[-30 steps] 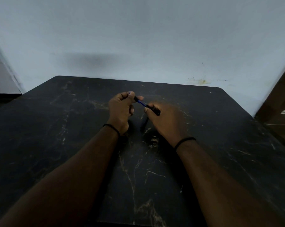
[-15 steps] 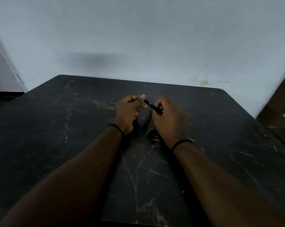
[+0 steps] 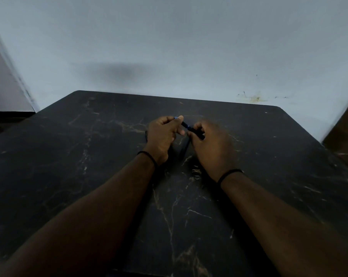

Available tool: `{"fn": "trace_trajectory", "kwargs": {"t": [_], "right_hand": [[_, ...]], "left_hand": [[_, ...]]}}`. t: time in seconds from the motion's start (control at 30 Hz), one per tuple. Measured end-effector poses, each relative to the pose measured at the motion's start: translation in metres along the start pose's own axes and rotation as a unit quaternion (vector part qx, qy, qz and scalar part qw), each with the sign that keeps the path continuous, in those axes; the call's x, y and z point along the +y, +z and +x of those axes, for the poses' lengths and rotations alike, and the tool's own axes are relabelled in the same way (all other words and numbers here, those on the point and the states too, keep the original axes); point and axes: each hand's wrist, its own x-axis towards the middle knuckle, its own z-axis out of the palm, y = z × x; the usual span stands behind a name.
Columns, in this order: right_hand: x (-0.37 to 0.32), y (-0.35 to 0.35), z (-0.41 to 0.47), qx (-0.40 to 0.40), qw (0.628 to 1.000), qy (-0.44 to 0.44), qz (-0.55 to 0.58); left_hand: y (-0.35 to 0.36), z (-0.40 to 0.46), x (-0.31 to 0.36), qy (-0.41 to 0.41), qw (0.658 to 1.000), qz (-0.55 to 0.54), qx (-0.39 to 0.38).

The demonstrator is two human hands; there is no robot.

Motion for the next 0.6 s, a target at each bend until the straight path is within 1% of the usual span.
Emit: {"fn": "trace_trajectory", "kwargs": {"t": [0.17, 0.37, 0.6], "right_hand": [[0.001, -0.001, 0.002, -0.007, 0.999, 0.030, 0.007], [0.003, -0.002, 0.005, -0.021, 0.998, 0.053, 0.016], [0.003, -0.002, 0.005, -0.020, 0.998, 0.046, 0.032]], "left_hand": [[0.004, 0.002, 0.000, 0.002, 1.000, 0.017, 0.017], [0.011, 0.008, -0.007, 0.035, 0.998, 0.028, 0.034], [0.013, 0.011, -0.009, 0.075, 0.996, 0.032, 0.036]]}}
